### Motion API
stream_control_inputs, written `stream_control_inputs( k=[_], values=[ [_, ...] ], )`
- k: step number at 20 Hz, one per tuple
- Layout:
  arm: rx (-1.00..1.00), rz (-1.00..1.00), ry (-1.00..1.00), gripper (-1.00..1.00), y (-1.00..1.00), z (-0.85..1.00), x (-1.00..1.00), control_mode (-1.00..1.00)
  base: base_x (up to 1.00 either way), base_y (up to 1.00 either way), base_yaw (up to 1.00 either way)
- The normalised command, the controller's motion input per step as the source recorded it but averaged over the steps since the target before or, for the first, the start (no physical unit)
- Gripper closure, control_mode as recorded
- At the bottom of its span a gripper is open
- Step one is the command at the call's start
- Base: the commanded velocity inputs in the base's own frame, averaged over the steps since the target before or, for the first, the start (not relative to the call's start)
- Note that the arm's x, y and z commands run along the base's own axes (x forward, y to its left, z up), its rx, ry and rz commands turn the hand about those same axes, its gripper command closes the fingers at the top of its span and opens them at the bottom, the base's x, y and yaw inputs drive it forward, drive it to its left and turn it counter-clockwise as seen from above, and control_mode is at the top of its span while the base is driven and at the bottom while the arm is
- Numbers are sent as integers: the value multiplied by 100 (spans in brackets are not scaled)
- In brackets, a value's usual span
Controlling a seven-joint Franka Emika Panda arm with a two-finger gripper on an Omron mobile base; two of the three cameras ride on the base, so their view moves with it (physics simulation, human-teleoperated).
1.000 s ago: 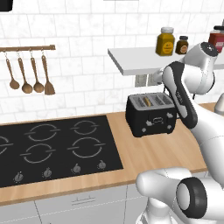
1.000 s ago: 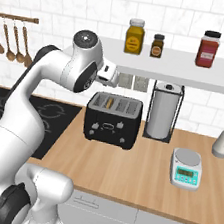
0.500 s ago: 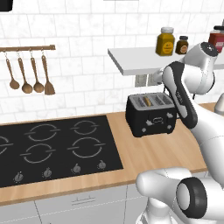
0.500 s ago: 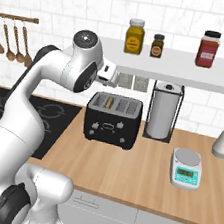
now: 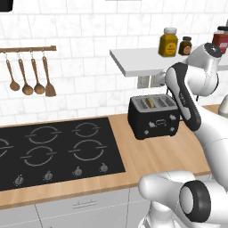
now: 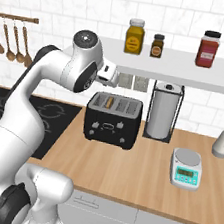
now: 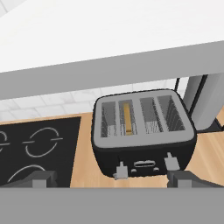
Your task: Start the toaster. Once the lever pops up, take the bread to the plate on the dining counter.
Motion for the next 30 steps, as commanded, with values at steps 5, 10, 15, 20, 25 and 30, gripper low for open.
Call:
stream_control_inputs(
  k=[5,10,15,20,25,30],
  values=[
    [0,0,0,-100,0,0,0,-100,0,0,0],
    [0,0,0,-100,0,0,0,-100,0,0,0],
    [0,0,0,-100,0,0,0,-100,0,0,0],
    [0,0,0,-100,0,0,0,-100,0,0,0],
    [0,0,0,-100,0,0,0,-100,0,0,0],
    [0,0,0,-100,0,0,0,-100,0,0,0]
  ],
)
